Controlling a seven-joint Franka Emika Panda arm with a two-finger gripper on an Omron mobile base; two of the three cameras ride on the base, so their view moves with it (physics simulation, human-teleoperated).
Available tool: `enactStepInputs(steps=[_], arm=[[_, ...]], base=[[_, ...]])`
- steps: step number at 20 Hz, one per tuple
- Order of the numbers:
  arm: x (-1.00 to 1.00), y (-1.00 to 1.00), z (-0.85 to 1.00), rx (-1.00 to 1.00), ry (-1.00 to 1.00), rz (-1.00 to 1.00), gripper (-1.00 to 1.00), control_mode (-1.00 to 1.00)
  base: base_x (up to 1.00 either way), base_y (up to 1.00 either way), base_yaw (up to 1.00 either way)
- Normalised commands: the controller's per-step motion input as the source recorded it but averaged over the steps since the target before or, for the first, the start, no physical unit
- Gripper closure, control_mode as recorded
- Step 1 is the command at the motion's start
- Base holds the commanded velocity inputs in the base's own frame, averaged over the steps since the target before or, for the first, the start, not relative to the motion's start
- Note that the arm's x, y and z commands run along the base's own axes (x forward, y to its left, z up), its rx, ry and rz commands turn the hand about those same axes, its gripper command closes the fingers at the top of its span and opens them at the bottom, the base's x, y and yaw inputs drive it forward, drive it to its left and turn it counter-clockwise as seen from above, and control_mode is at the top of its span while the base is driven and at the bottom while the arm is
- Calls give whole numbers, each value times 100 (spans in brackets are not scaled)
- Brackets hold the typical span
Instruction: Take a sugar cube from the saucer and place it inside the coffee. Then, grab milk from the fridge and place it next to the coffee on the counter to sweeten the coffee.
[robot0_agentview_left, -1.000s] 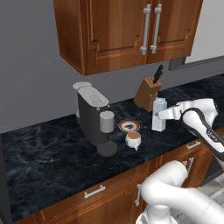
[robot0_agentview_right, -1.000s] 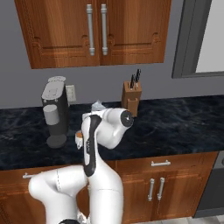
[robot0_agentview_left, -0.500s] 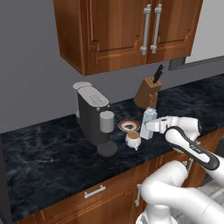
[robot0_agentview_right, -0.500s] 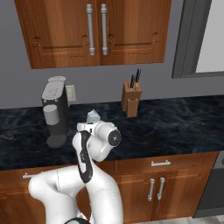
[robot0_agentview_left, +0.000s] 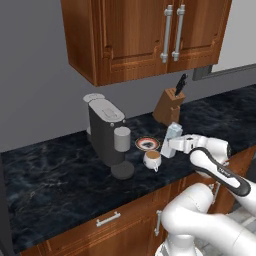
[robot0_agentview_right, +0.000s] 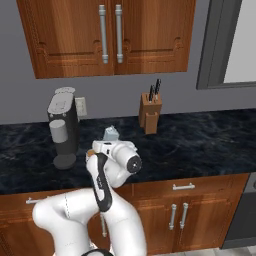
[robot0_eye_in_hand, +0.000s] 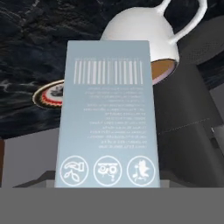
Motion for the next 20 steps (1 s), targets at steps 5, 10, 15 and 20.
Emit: enactStepInputs(steps=[5,10,15,20], arm=[[11,-23,0,-9,0,-1,100,-100],[30,-6,0,-19,2,-14,100,-100],[24,-17,-9,-18,0,-25,100,-100],[23,-12,-26,-7,0,-19,100,-100]], base=[[0,0,0],[0,0,0],[0,0,0],[0,0,0]])
